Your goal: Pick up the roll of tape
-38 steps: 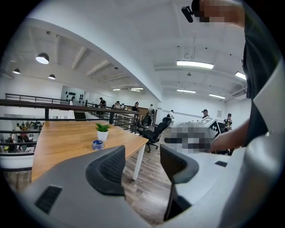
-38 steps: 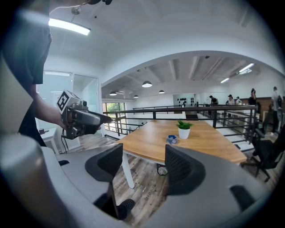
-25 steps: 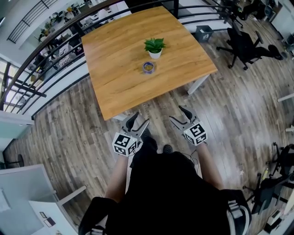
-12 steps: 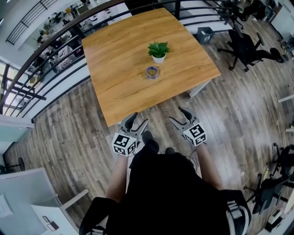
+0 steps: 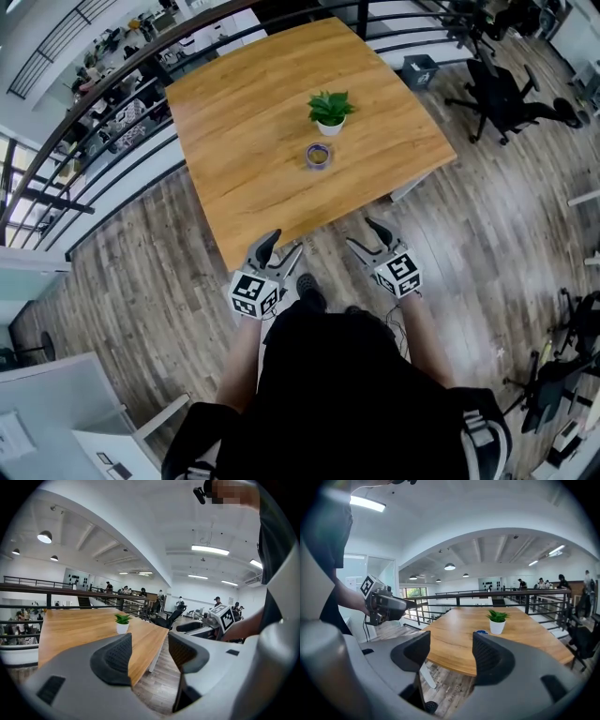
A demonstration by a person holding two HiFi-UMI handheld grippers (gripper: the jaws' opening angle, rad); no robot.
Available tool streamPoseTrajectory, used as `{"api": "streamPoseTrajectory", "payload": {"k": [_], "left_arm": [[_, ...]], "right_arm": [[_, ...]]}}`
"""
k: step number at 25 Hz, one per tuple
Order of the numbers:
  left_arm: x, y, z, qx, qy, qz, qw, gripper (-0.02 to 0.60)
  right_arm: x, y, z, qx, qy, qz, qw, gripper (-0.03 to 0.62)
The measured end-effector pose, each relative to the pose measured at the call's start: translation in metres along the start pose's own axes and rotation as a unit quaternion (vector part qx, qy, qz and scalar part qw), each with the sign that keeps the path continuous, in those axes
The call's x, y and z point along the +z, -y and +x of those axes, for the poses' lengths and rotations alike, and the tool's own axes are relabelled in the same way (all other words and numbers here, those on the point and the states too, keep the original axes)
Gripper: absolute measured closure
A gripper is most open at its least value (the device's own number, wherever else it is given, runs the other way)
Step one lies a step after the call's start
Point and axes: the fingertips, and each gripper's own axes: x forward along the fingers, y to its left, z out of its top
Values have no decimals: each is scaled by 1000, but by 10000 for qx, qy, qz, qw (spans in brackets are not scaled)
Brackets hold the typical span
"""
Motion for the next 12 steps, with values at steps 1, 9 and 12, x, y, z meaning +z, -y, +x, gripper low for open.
{"api": "streamPoseTrajectory", "payload": {"k": [1, 9, 12], "left_arm": [[1, -4, 1, -24, -1, 4, 10000, 337], [14, -33, 9, -211, 34, 38, 9998, 337], [12, -48, 5, -213, 7, 18, 9998, 337]], "right_arm": [[2, 0, 4, -14, 4, -1, 10000, 300], [13, 4, 31, -181, 1, 87, 9998, 301], [16, 1, 44, -211, -6, 127, 9997, 304]]}}
